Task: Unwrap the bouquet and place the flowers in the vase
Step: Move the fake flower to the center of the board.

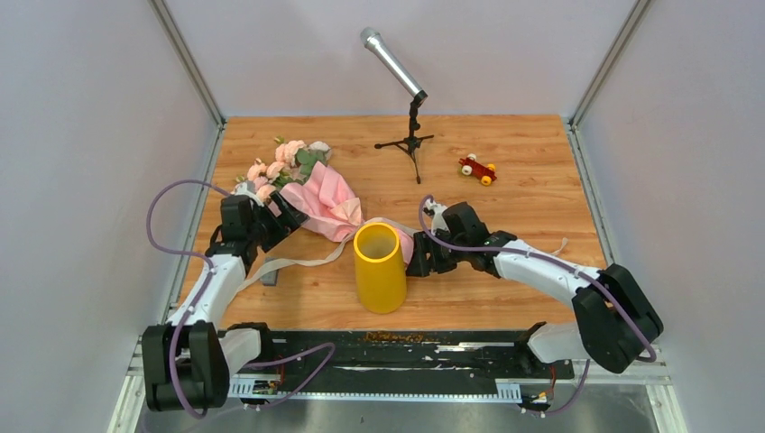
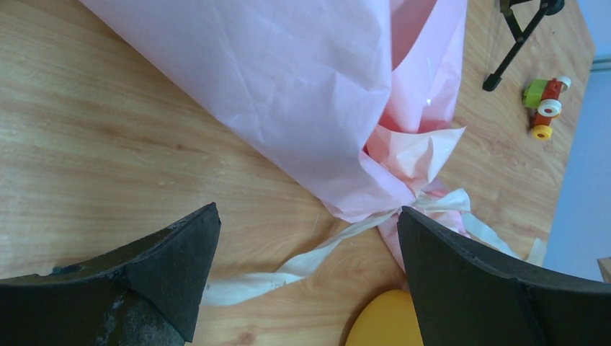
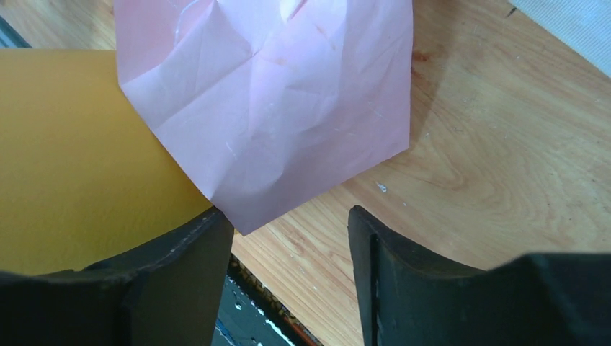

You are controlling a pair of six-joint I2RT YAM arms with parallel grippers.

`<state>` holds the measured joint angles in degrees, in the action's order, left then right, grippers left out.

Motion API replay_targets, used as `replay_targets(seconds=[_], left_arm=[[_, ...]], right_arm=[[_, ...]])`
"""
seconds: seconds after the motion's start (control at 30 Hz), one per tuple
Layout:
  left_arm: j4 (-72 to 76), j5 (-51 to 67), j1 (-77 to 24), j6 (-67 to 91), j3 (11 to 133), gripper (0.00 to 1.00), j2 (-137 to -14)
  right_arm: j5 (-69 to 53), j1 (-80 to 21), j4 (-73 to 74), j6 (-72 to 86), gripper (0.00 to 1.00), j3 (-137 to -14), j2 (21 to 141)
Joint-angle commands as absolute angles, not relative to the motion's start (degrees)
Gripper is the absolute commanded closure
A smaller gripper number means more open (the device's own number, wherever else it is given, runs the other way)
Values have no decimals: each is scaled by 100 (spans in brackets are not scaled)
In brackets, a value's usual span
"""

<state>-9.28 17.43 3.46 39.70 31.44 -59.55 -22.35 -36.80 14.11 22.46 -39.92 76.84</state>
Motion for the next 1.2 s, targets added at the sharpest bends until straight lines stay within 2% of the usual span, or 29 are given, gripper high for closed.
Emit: replay_targets(seconds=[0.0, 0.1, 0.17, 0.33, 0.43, 0.57, 0.97, 1.03, 1.1, 1.17], left_arm=[[-169, 1888, 334, 4037, 3374, 1, -6507], [118, 1931, 328, 4052, 3474, 6, -6976], [260, 1978, 326, 4057, 3591, 12, -7265], [136, 1639, 331, 3844, 4102, 38, -7867], [193, 1535, 332, 3836, 4463, 48, -8307], [221, 1368, 330, 3830, 5039, 53, -8953], [36, 841, 383, 3774, 6563, 56, -10312], [-111, 713, 386, 3694, 6776, 52, -10344], [-218, 582, 387, 3612, 6914, 44, -10248], [-298, 508, 375, 3540, 6912, 30, -10083]], right_arm=[[-1977, -3727, 1019, 2322, 44, -4245, 7804], [-1995, -3727, 911, 2284, 53, -4266, 7946], [-2077, -3725, 806, 2245, 62, -4309, 8081], [-2263, -3733, 544, 2059, 87, -4535, 8446], [-2376, -3735, 449, 1928, 99, -4769, 8746], [-2593, -3768, 419, 1772, 100, -5239, 9291], [-3168, -3856, 858, 1118, 100, -6895, 10849], [-3188, -3850, 975, 1003, 100, -7099, 10978], [-3194, -3850, 1120, 892, 100, -7267, 11019], [-3175, -3841, 1158, 846, 98, -7294, 10970]])
